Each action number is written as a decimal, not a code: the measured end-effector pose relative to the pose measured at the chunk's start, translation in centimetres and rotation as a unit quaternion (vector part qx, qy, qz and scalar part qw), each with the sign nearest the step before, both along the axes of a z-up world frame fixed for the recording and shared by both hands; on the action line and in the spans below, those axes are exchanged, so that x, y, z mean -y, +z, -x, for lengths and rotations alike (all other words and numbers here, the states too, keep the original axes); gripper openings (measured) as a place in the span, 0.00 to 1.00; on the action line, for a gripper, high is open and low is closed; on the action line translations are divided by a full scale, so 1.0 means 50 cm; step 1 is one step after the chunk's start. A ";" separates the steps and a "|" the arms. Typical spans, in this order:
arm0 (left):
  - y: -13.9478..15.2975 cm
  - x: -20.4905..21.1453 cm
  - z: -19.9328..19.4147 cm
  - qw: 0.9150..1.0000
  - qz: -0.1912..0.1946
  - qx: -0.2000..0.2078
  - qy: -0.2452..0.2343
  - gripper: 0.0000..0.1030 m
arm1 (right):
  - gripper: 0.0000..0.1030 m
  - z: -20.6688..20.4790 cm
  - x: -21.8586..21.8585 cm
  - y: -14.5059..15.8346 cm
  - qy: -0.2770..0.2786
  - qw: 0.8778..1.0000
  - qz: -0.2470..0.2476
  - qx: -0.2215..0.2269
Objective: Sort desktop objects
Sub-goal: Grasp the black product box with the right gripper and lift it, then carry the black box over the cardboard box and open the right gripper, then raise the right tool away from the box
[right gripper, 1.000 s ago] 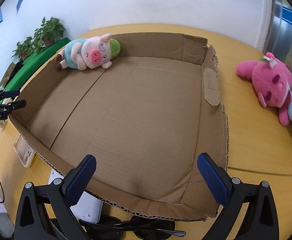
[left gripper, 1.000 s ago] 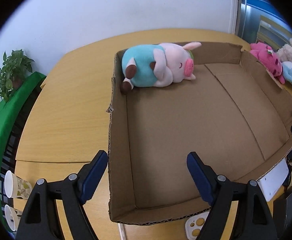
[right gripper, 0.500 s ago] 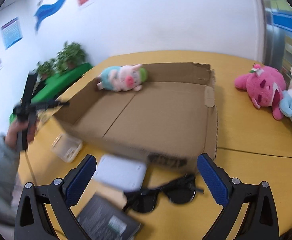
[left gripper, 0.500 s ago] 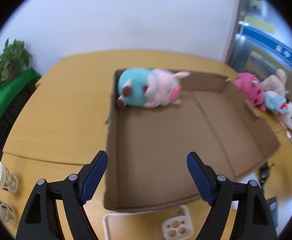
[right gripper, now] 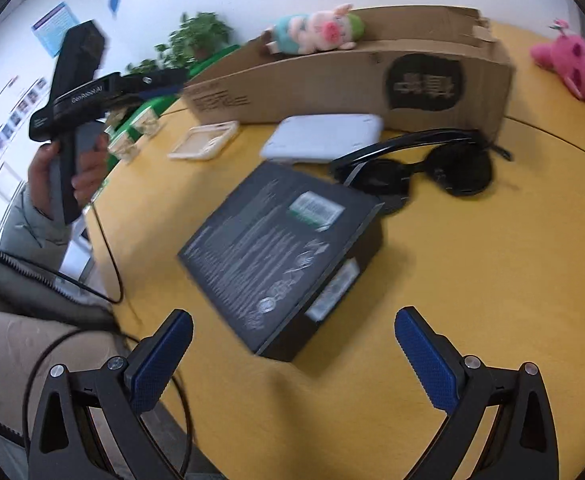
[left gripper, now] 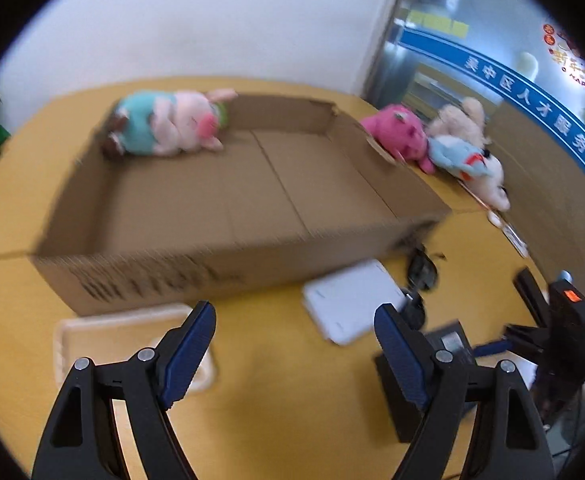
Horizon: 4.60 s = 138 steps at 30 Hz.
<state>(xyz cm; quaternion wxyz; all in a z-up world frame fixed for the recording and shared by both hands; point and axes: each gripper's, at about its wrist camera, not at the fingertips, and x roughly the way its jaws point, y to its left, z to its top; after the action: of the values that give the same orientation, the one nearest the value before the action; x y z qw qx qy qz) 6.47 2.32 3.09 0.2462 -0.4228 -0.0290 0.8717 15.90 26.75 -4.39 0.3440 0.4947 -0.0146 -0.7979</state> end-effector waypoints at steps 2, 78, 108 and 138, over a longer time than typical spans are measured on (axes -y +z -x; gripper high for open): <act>-0.027 -0.022 -0.008 1.000 0.004 0.022 -0.011 0.80 | 0.98 -0.001 0.033 -0.011 0.013 1.000 -0.002 0.000; 0.212 -0.088 0.424 0.986 -0.068 -0.149 -0.024 0.69 | 0.76 0.539 0.234 0.334 0.062 0.941 -0.144 -0.299; 0.012 -0.127 0.635 0.995 0.049 0.075 0.044 0.68 | 0.78 0.858 0.188 0.036 0.032 0.986 -0.152 -0.057; 0.000 0.134 0.162 0.975 0.106 -0.025 0.195 0.77 | 0.95 0.352 0.038 0.078 -0.130 0.985 -0.089 -0.074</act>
<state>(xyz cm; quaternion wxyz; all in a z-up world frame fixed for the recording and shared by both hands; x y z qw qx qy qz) -1.64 -4.38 3.07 0.0261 -0.4107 -0.0118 0.9113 -1.72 24.84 -0.51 0.1917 0.4568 0.0179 -0.8685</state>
